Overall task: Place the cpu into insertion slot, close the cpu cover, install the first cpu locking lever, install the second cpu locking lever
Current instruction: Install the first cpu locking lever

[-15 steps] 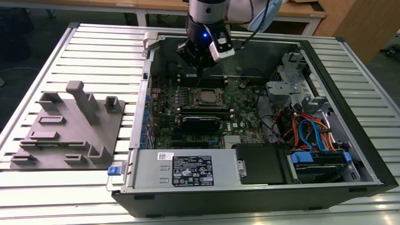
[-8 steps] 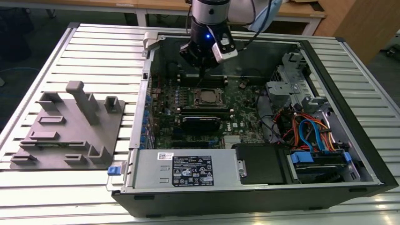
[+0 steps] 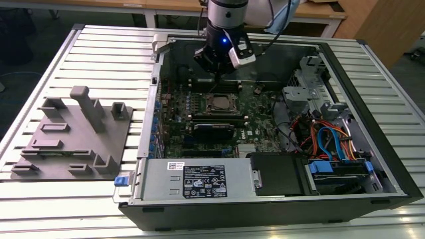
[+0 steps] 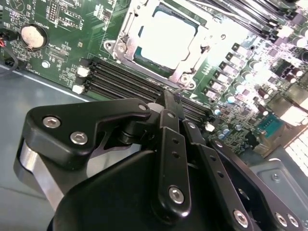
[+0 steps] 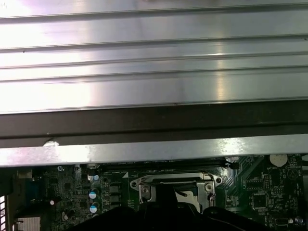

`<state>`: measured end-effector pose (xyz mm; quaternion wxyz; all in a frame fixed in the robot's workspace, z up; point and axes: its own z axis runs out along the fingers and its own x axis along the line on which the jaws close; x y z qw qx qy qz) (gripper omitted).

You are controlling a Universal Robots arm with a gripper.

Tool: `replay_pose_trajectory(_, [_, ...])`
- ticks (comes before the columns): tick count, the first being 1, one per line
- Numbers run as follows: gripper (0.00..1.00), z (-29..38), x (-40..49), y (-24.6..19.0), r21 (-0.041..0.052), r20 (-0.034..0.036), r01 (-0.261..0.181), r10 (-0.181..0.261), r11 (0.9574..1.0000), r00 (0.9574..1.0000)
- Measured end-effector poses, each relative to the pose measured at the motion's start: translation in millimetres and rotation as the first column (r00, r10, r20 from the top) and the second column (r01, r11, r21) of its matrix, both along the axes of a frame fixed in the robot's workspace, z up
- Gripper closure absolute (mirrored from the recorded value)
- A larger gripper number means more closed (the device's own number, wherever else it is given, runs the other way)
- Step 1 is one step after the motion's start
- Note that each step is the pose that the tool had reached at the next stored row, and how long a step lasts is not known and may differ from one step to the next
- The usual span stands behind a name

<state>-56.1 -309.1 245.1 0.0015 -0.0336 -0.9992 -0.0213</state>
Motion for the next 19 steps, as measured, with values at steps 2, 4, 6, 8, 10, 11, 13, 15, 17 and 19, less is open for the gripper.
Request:
replay_pose_trajectory(2, [0.9, -1.0, 1.8, 0.0, 0.0, 0.0, 0.0, 0.0, 1.0, 1.0])
replay_pose_trajectory(4, [0.9, -2.0, 3.6, 0.0, 0.0, 0.0, 0.0, 0.0, 1.0, 1.0])
replay_pose_trajectory(6, [0.9, -3.0, 5.4, 0.0, 0.0001, 0.0, 0.0, 0.0, 1.0, 1.0])
replay_pose_trajectory(8, [0.9, -4.1, 7.0, 0.0, 0.0001, 0.0001, 0.0, 0.0, 1.0, 1.0])
replay_pose_trajectory(10, [0.9, -5.3, 8.4, 0.0, 0.0001, 0.0001, 0.0, 0.0, 1.0, 1.0])
replay_pose_trajectory(11, [0.9, -6.0, 8.9, 0.0, 0.0, 0.0, 0.0, 0.0, 1.0, 1.0])
replay_pose_trajectory(13, [0.9, -7.6, 9.9, 0.0, 0.0, 0.0, 0.0, 0.0, 1.0, 1.0])
replay_pose_trajectory(15, [0.9, -9.2, 11.0, 0.0, 0.0, 0.0, 0.0, 0.0, 1.0, 1.0])
replay_pose_trajectory(17, [0.9, -10.8, 12.4, 0.0, 0.0, 0.0, 0.0, 0.0, 1.0, 1.0])
replay_pose_trajectory(19, [0.9, -12.2, 14.1, 0.0, 0.0001, 0.0001, 0.0, 0.0, 1.0, 1.0])
